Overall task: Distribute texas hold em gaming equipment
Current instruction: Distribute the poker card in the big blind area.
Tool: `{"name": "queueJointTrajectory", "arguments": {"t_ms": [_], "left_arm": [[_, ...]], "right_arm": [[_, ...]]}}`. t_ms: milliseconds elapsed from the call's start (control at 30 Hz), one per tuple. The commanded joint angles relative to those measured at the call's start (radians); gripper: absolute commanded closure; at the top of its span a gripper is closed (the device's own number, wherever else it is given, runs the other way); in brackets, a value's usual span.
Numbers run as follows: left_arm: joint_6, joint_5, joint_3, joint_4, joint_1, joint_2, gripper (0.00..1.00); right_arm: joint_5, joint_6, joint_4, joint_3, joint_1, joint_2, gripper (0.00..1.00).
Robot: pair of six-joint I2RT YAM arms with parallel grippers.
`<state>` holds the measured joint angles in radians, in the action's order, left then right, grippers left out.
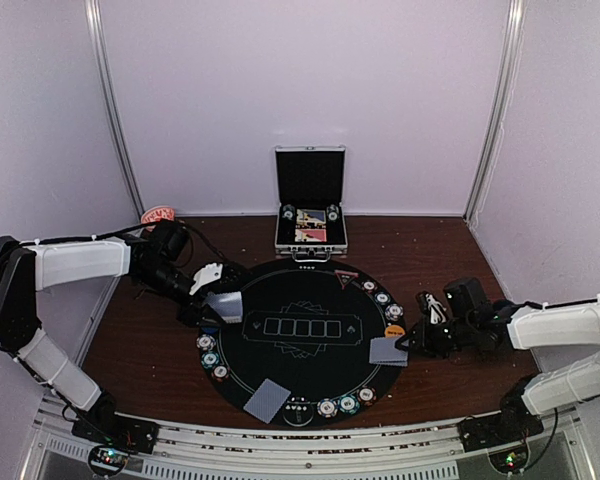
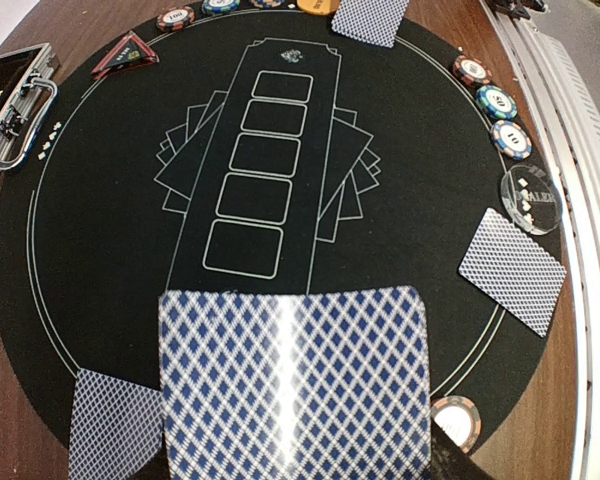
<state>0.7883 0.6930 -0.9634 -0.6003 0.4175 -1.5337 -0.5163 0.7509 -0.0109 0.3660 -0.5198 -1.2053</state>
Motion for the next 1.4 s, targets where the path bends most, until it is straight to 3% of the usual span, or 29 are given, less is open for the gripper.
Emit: {"name": "queueJointTrajectory", "arguments": {"t_ms": [0,567,833,1067,1367], "left_arm": [[0.018,0.026,-0.006,0.018,-0.004,-0.008,0.42],[0.016,0.026,-0.008,0.019,-0.003,-0.008,0.42],[0.016,0.026,-0.008,0.019,-0.003,-0.009,0.42],[0.017,0.026,-0.008,0.019,-0.004,-0.012,0.42],[0.016,0.025,-0.01,0.019,-0.003,-0.018,0.42]], "right_arm": [[0.001,-0.024,0.002,0.03,0.007,0.001,0.88],[0.093,-0.068,0.131,0.061,0.014,0.046,0.77],[0.153,-0.093,0.206,0.091,0.016,0.061,0.63],[0.193,-0.119,0.264,0.14,0.015,0.093,0.44],[0.072,-0.069,0.084,0.218,-0.009,0.083,0.41]]}}
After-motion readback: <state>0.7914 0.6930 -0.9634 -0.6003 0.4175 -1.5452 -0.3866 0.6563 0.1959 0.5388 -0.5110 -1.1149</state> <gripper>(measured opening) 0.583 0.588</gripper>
